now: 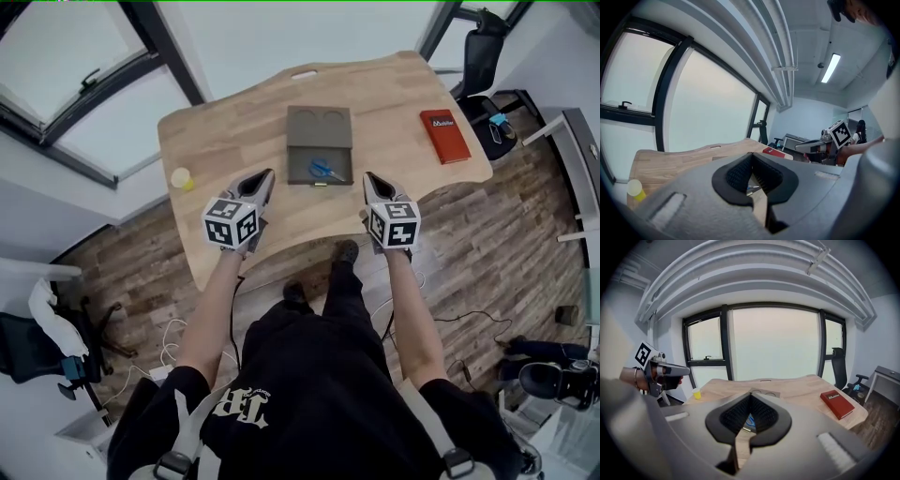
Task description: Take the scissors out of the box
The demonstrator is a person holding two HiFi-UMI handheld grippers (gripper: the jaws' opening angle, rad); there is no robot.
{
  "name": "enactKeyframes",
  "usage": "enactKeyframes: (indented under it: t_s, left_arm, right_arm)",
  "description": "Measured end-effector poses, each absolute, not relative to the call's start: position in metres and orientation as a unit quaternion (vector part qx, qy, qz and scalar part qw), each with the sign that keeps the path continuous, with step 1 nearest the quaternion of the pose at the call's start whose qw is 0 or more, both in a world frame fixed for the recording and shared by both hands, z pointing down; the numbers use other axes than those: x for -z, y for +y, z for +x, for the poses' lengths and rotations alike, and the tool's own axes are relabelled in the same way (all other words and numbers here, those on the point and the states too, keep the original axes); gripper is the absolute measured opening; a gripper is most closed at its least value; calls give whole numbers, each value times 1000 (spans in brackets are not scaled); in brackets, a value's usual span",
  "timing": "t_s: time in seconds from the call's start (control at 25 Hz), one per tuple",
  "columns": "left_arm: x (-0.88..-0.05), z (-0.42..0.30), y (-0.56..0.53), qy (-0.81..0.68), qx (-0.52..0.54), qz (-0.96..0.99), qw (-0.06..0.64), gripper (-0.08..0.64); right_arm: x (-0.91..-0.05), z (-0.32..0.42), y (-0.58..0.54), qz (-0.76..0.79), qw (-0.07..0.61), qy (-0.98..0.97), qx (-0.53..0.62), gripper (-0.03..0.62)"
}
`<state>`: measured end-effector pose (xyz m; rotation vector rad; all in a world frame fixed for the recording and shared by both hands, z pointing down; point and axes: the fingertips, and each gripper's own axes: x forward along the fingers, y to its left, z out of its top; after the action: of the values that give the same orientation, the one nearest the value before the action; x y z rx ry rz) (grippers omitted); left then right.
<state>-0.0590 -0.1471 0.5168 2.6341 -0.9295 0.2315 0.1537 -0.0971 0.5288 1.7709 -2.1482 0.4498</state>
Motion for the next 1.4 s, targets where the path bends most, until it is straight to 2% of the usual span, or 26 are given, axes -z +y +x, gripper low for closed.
enactKeyframes:
  t_s: [0.72,1.4]
  left_arm:
    - [-511,-9,-270,-405,-91,894,171,0]
    - [-544,29,-279,-455,-119,859,200,0]
  right_arm:
    - [-547,203,-252,542,171,-805,-167,6]
    - [-597,214,-292,443,208,-850,-194,6]
